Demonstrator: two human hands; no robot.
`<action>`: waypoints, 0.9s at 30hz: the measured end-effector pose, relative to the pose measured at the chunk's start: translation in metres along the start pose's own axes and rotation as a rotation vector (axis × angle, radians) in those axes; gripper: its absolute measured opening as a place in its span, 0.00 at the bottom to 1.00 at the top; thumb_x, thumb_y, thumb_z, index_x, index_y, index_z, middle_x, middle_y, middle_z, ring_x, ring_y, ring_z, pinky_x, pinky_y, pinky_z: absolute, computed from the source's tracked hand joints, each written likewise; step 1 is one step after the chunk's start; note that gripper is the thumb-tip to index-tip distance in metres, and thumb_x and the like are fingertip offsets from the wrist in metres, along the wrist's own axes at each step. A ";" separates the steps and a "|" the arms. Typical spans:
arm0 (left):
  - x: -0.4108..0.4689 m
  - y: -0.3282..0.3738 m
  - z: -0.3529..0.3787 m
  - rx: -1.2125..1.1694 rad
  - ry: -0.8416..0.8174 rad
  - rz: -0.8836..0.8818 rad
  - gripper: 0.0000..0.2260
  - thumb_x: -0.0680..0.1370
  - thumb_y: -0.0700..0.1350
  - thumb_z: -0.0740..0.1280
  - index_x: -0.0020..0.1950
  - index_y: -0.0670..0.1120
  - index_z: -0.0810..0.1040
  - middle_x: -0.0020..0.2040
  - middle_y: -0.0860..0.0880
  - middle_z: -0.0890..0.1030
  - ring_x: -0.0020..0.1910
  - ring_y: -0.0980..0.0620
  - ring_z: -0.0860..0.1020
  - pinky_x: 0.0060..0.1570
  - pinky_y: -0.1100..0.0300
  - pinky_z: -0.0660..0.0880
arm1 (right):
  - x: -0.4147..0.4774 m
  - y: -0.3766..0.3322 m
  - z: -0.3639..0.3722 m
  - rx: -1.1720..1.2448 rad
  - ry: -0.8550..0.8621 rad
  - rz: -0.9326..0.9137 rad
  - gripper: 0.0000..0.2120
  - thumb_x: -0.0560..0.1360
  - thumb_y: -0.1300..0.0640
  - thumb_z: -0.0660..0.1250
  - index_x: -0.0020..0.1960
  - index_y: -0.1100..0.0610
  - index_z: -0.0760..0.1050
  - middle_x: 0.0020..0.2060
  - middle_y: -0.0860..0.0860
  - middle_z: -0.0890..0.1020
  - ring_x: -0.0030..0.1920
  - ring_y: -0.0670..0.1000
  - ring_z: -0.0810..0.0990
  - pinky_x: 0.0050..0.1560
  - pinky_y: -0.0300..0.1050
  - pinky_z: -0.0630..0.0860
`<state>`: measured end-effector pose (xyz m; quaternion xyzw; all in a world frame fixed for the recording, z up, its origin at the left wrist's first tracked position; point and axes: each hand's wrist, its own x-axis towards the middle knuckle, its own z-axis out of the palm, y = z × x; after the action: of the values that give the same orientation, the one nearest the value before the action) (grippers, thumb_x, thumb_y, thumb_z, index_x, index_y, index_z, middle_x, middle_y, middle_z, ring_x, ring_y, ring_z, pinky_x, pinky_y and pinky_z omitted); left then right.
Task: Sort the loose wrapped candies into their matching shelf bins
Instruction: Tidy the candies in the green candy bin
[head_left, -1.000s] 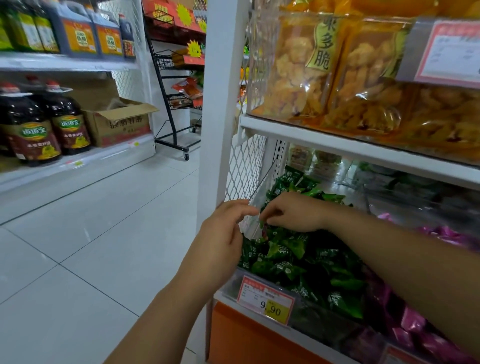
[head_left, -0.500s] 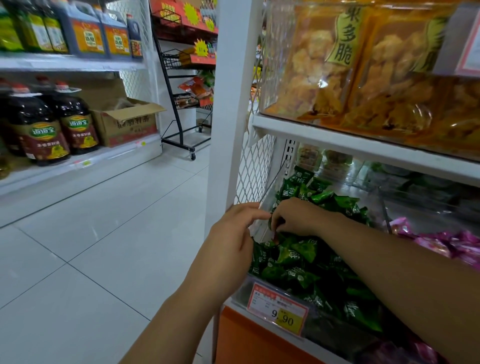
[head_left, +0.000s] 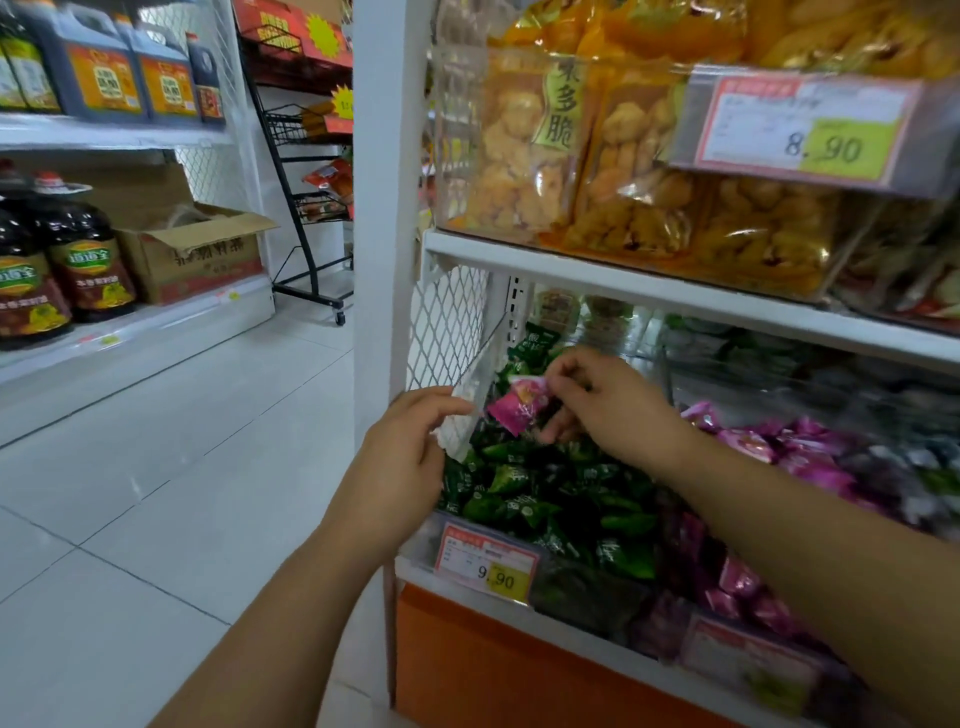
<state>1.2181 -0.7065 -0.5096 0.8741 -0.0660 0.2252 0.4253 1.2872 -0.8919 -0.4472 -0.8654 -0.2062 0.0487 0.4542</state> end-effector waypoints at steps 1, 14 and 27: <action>-0.001 0.001 0.000 -0.002 -0.003 0.002 0.22 0.78 0.29 0.56 0.57 0.56 0.74 0.64 0.56 0.70 0.61 0.61 0.70 0.56 0.84 0.58 | -0.012 0.000 -0.005 0.117 0.016 0.025 0.07 0.82 0.60 0.56 0.46 0.55 0.69 0.32 0.52 0.80 0.31 0.48 0.83 0.37 0.46 0.79; -0.004 0.002 0.004 0.038 -0.008 0.015 0.21 0.77 0.29 0.57 0.57 0.54 0.74 0.68 0.49 0.69 0.68 0.50 0.69 0.67 0.58 0.63 | -0.111 0.061 -0.102 -0.392 0.564 0.023 0.04 0.80 0.59 0.59 0.48 0.54 0.71 0.36 0.48 0.77 0.37 0.56 0.77 0.32 0.42 0.66; -0.005 0.004 0.005 0.052 -0.003 -0.003 0.20 0.77 0.30 0.58 0.58 0.54 0.75 0.69 0.50 0.68 0.67 0.51 0.69 0.66 0.59 0.65 | -0.072 0.106 -0.103 -1.008 -0.123 0.240 0.27 0.80 0.39 0.46 0.76 0.46 0.54 0.77 0.48 0.49 0.77 0.51 0.50 0.75 0.58 0.50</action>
<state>1.2141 -0.7136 -0.5117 0.8854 -0.0596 0.2247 0.4026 1.2826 -1.0528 -0.4797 -0.9897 -0.1296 0.0459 -0.0407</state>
